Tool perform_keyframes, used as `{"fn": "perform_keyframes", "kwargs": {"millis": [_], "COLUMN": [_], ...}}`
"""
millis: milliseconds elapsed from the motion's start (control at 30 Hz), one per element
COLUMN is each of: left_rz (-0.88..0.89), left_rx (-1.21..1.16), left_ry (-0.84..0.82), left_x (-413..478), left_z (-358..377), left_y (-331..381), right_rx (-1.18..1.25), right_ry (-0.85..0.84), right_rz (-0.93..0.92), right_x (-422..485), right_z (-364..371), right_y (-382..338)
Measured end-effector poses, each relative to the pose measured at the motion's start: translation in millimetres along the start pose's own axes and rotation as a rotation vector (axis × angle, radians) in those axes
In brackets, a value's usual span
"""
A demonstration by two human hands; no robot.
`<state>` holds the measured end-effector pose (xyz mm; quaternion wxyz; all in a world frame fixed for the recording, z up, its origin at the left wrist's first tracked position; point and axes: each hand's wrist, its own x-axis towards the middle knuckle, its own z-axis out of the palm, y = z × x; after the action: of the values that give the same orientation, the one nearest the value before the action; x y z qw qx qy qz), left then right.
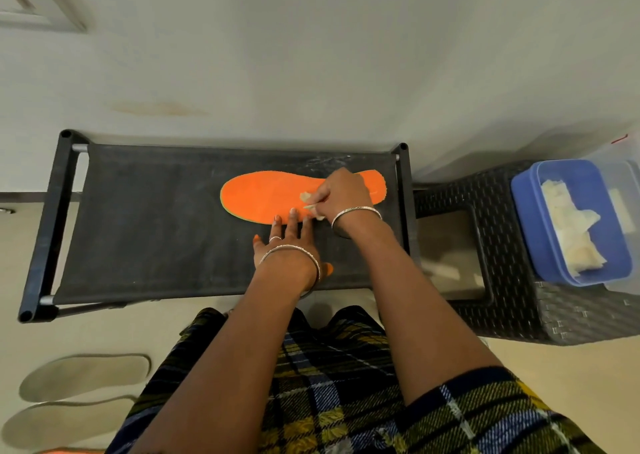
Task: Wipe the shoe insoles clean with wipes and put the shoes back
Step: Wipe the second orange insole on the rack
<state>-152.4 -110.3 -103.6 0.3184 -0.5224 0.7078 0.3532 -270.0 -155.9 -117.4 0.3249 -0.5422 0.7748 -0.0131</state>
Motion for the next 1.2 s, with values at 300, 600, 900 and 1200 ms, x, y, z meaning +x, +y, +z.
{"fn": "perform_keyframes", "kwargs": {"millis": [300,600,900,1200], "left_rz": [-0.006,-0.006,-0.011,-0.017], "left_rx": [0.006,0.005,-0.002,-0.013], "left_ry": [0.007,0.016,0.006,0.012], "left_x": [-1,0,4,7], "left_z": [1,0,0,0], "left_y": [2,3,4,6], "right_rx": [-0.112,-0.166,-0.069,0.018], "right_ry": [0.148,0.293,0.102,0.181], "right_rz": [0.084,0.204,0.072,0.088], "right_x": [-1,5,8,4], "right_z": [-4,-15,-13,-17], "right_y": [-1,18,7,13]}}
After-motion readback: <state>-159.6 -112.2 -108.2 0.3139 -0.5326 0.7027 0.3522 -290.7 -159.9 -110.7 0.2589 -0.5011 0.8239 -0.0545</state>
